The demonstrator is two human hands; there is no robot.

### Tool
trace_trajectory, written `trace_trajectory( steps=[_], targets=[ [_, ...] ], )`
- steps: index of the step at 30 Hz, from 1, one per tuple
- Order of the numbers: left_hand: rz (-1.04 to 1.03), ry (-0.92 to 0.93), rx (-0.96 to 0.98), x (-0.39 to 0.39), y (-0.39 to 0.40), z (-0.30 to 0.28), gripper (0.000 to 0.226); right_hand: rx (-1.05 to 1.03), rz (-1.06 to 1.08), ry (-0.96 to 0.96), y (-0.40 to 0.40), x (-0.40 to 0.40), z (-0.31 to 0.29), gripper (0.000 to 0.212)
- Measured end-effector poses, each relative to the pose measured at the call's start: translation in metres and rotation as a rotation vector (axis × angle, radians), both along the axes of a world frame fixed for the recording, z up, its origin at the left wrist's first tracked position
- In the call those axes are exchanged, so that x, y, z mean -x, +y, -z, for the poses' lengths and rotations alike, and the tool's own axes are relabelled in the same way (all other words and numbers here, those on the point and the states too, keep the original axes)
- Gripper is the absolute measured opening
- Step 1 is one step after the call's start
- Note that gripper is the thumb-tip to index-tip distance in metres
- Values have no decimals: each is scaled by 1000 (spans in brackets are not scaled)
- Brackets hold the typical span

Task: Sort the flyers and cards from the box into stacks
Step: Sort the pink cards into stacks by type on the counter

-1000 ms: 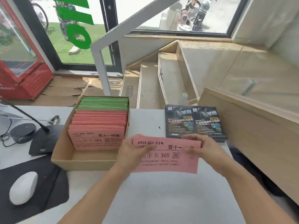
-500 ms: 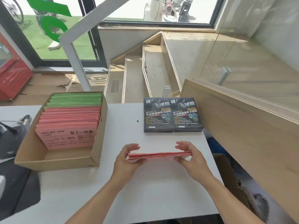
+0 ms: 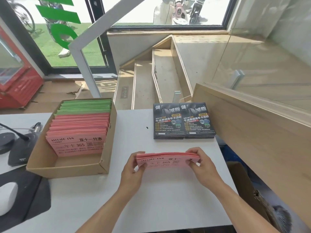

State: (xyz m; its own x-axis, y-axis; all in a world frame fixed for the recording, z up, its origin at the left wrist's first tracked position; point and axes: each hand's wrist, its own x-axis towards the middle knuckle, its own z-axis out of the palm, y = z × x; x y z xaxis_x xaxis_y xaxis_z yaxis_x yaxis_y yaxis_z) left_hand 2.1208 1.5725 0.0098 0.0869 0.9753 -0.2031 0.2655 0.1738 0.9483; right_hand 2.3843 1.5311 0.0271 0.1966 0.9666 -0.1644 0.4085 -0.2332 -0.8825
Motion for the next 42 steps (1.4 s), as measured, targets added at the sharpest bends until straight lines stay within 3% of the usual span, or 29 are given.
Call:
trace_trajectory(
  steps=[11,17,22,27,33,42],
  targets=[
    [16,29,-13,-14,12,6,29,58,225,37,5,-8,19,25],
    [99,132,39,-73,38,9,55,25,362,-125,10,-41,16,44],
    [128,213,73,-105,46,16,54,65,353,-291,17,-60,22,24],
    [357,429,54,-102,33,31,119,64,339,-352,17,-65,28,31],
    [299,444,-52,-105,38,43,91,37,371,-322,24,-67,32,21],
    [243,446,-88,-127,23,31,89,35,415,-340,26,-81,32,21]
  ],
)
